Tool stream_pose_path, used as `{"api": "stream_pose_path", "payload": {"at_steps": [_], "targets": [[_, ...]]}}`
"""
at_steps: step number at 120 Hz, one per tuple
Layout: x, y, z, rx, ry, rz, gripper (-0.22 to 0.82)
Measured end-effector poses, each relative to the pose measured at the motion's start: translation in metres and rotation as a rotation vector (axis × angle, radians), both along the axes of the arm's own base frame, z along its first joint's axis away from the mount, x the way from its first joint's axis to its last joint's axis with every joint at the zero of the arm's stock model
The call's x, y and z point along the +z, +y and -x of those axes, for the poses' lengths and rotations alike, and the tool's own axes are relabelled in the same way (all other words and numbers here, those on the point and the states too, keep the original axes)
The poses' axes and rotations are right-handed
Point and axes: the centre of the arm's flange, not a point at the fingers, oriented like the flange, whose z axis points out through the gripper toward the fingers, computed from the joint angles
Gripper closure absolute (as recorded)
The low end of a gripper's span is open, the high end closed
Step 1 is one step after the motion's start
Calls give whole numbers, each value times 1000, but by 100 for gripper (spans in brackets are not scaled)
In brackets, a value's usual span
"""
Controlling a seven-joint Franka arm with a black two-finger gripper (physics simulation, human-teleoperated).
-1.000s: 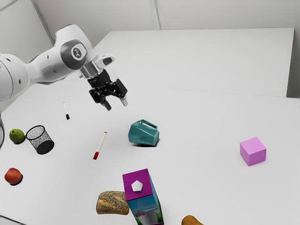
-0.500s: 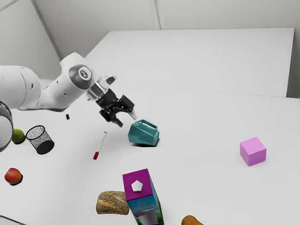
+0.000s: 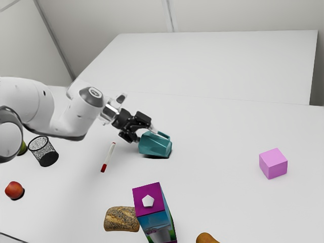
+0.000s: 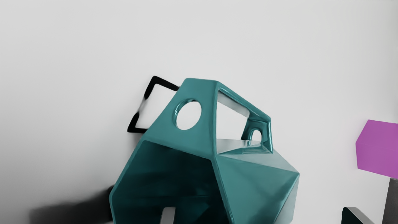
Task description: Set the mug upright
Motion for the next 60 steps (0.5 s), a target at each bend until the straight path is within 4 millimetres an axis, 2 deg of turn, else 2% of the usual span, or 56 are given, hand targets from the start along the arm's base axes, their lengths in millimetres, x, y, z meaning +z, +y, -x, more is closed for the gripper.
{"api": "stream_pose_path", "payload": {"at_steps": [23,33,44,60], "targets": [[-16,-4,6,31,-29,82,3],[-20,-6,6,38,-51,112,7],[-20,-8,5,30,-79,127,19],[-19,-9,5,12,-114,132,44]]}}
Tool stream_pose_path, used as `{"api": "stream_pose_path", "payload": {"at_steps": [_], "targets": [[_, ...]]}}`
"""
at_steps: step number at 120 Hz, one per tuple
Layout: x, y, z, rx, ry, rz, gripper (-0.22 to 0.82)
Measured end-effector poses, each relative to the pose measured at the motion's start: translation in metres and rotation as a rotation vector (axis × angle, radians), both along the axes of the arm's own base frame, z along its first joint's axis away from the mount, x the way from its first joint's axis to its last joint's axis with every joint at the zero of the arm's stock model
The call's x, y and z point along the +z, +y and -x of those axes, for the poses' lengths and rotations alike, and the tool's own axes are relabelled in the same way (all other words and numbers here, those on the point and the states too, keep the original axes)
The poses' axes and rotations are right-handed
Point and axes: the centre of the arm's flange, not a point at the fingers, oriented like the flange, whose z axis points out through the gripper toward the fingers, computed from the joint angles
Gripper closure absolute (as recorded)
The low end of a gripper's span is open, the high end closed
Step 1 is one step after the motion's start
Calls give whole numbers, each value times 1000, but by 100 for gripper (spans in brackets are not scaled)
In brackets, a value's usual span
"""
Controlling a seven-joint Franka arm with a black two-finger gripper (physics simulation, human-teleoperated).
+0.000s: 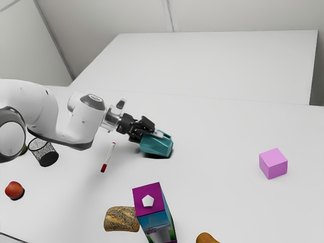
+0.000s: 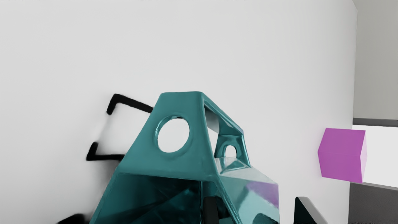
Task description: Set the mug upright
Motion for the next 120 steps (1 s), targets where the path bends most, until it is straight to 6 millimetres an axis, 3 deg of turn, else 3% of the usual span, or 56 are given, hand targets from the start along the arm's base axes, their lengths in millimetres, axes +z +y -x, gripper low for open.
{"api": "stream_pose_path", "payload": {"at_steps": [12,37,51,64,83,120], "targets": [[2,0,0,-14,-26,-3,59],[18,-4,-2,-46,-88,-14,72],[40,-11,1,-70,-136,-22,73],[75,-21,1,-102,-204,-37,74],[110,-25,6,-207,-243,-159,76],[135,-20,21,-415,-142,-525,78]]}}
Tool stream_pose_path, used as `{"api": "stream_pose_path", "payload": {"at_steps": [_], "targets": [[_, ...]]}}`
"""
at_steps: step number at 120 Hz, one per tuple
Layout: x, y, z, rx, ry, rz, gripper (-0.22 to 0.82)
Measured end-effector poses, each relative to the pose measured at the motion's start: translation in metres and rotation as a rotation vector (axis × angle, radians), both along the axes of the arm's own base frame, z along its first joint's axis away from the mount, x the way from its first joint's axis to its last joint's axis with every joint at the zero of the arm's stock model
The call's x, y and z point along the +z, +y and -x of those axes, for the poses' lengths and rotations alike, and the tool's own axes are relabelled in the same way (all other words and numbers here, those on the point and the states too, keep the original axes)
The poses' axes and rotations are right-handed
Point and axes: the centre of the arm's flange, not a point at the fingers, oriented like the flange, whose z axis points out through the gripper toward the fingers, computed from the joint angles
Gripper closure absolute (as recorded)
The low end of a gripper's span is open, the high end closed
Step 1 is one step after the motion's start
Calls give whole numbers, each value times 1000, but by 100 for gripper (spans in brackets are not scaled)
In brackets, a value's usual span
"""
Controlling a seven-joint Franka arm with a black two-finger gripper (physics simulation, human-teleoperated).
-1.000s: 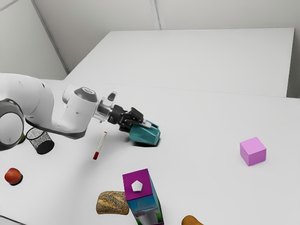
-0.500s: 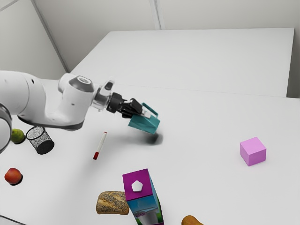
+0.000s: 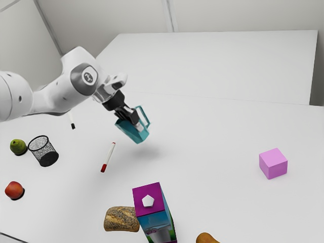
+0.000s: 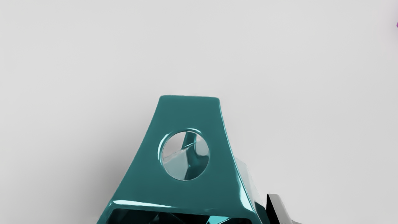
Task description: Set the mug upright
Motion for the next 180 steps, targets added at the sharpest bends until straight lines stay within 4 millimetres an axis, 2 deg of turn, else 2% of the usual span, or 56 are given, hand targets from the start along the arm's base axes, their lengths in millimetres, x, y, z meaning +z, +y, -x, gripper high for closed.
{"api": "stream_pose_path", "payload": {"at_steps": [21,40,55,69,123,159,180], "targets": [[6,-8,10,-16,43,-177,78],[1,-16,26,-8,70,-309,78],[-13,-21,42,16,67,-380,78],[-27,-26,48,38,41,-425,78],[-65,-27,50,154,-13,-461,77],[-85,-6,46,247,22,-457,77],[-87,-9,46,265,26,-455,77]]}}
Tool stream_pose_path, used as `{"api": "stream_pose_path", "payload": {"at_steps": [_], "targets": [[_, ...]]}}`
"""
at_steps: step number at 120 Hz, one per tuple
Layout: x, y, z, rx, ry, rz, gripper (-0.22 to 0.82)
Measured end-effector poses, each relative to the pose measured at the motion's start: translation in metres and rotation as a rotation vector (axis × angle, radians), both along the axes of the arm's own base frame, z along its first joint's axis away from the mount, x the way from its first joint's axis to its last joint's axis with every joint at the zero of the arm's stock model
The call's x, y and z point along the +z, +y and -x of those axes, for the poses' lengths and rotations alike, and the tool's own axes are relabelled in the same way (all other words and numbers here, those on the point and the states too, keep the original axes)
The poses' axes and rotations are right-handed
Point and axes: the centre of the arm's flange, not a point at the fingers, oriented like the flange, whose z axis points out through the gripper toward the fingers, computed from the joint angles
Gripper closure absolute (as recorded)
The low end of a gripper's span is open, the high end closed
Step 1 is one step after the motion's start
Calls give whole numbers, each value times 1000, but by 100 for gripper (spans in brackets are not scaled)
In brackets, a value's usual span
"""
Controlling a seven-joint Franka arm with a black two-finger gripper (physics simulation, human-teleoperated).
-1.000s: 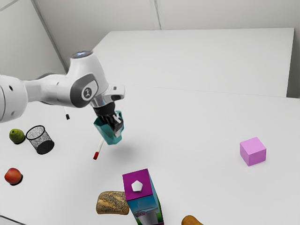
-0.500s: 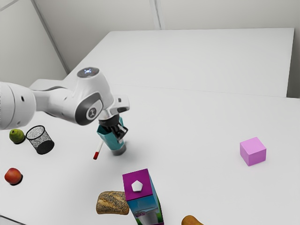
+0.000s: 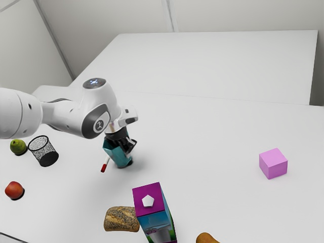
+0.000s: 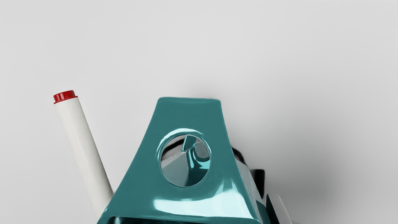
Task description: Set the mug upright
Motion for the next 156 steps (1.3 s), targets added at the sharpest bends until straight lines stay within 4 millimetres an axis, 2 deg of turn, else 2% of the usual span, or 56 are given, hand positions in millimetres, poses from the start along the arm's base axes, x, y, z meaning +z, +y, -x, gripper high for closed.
{"api": "stream_pose_path", "payload": {"at_steps": [8,24,36,57,92,121,156], "targets": [[0,-2,0,8,-1,2,75],[3,-2,0,27,-5,10,47],[11,-1,-1,40,-18,12,31],[37,-2,-4,53,-58,15,15],[95,-4,-22,77,-61,21,6],[168,-8,-42,103,-33,49,4],[253,-11,-43,109,1,49,3]]}}
